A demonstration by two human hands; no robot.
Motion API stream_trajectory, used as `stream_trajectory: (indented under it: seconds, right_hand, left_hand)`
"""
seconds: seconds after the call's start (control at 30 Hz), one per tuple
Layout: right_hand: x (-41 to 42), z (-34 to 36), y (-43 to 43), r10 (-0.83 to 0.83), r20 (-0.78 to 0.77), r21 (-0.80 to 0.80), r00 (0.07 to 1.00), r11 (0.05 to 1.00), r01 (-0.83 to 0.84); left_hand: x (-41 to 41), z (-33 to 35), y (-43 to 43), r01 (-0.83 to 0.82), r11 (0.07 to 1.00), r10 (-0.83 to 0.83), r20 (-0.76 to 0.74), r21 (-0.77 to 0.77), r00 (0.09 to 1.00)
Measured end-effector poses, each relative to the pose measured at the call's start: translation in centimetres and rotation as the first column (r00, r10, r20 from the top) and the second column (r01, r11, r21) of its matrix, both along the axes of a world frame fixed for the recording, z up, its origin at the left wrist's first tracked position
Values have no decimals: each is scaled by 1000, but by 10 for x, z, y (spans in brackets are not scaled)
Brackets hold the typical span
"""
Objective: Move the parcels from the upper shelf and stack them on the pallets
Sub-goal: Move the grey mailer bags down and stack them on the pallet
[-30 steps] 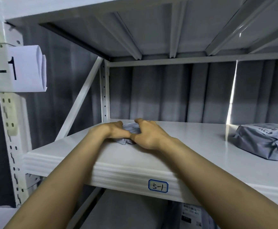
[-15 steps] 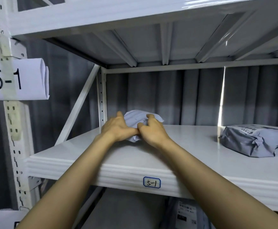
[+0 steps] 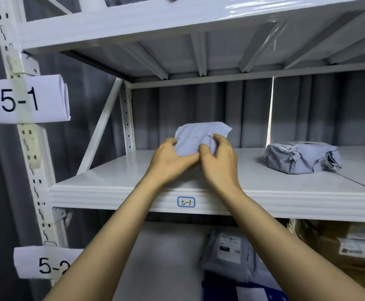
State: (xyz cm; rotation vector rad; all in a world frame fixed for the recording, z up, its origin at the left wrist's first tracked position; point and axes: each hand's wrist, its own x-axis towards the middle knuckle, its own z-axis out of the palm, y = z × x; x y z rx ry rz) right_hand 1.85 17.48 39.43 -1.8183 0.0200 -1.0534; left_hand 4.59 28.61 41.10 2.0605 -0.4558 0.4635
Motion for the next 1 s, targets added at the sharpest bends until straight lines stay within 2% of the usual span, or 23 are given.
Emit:
stream_trajectory:
  seconds: [0.2,0.37,0.73,0.9,1.0]
  right_hand:
    - [-39,-22,-7,-24,35,20,999,1000,23]
    - [-77,-45,-7,-34,88,86,996,996,26]
    - [-153,-140,-29,-182,234,219,955,967,131]
    - [-177,-183,-54,-268,243,203,932,954,221]
    - [-187,-213,-68,-314,196,205,929,939,274]
  left_hand:
    - [-36,-19,-8,39,971,-35,19,-238,999]
    - [-69,-38,-14,102,930,-85,64,-353,994]
    - [-139,-130,-42,336,726,-350,98,-600,932]
    - [-167,-178,-68,330,658,-369,92,-676,925]
    - [-178,-209,-85,269,632,-371,20,-727,928]
